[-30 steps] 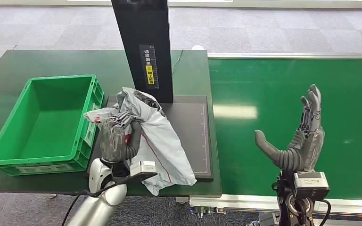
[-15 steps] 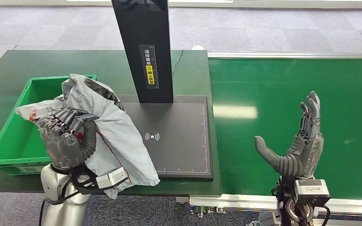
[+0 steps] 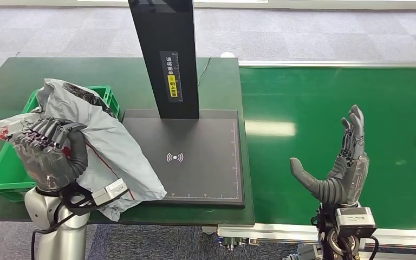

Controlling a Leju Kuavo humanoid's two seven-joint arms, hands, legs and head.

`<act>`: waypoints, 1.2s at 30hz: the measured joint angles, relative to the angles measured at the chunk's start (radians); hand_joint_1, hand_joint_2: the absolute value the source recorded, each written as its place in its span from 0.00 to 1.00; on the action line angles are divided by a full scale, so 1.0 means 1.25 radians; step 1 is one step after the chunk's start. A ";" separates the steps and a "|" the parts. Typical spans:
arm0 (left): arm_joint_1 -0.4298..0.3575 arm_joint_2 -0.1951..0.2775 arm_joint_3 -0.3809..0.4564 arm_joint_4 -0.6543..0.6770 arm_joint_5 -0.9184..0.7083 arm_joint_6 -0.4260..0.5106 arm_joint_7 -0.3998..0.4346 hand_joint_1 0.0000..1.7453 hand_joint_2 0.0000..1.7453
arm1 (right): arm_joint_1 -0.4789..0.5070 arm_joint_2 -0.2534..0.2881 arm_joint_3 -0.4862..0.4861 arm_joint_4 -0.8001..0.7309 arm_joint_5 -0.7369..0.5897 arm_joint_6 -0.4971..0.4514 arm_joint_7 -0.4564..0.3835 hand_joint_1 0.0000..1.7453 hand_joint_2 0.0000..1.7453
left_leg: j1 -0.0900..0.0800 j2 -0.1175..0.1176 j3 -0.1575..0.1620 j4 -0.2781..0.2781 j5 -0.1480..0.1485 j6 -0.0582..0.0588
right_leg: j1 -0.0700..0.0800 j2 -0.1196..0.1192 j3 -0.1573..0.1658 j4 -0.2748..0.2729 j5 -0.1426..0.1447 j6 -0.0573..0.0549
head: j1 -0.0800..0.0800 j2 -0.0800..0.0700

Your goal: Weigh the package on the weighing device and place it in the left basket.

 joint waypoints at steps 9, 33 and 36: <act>-0.005 -0.002 0.012 0.000 -0.017 0.000 0.002 1.00 1.00 | 0.000 -0.002 0.000 0.000 -0.001 -0.001 0.000 0.00 1.00 | 0.000 0.000 0.000 0.000 0.000 0.000 | 0.000 0.000 0.000 0.000 0.000 0.000 | 0.000 0.000; -0.765 0.325 -0.015 0.816 -0.324 -0.079 0.595 1.00 1.00 | 0.049 -0.032 -0.004 -0.027 -0.017 0.007 -0.001 0.00 1.00 | 0.002 0.005 -0.004 0.000 0.005 -0.003 | 0.002 0.005 -0.006 0.001 0.006 -0.003 | 0.000 0.000; -0.792 0.327 -0.025 0.876 -0.341 -0.151 0.665 1.00 1.00 | 0.046 -0.034 -0.006 -0.027 -0.017 0.004 -0.001 0.00 1.00 | 0.002 0.005 -0.004 0.000 0.005 -0.003 | 0.002 0.005 -0.006 0.001 0.006 -0.003 | 0.000 0.000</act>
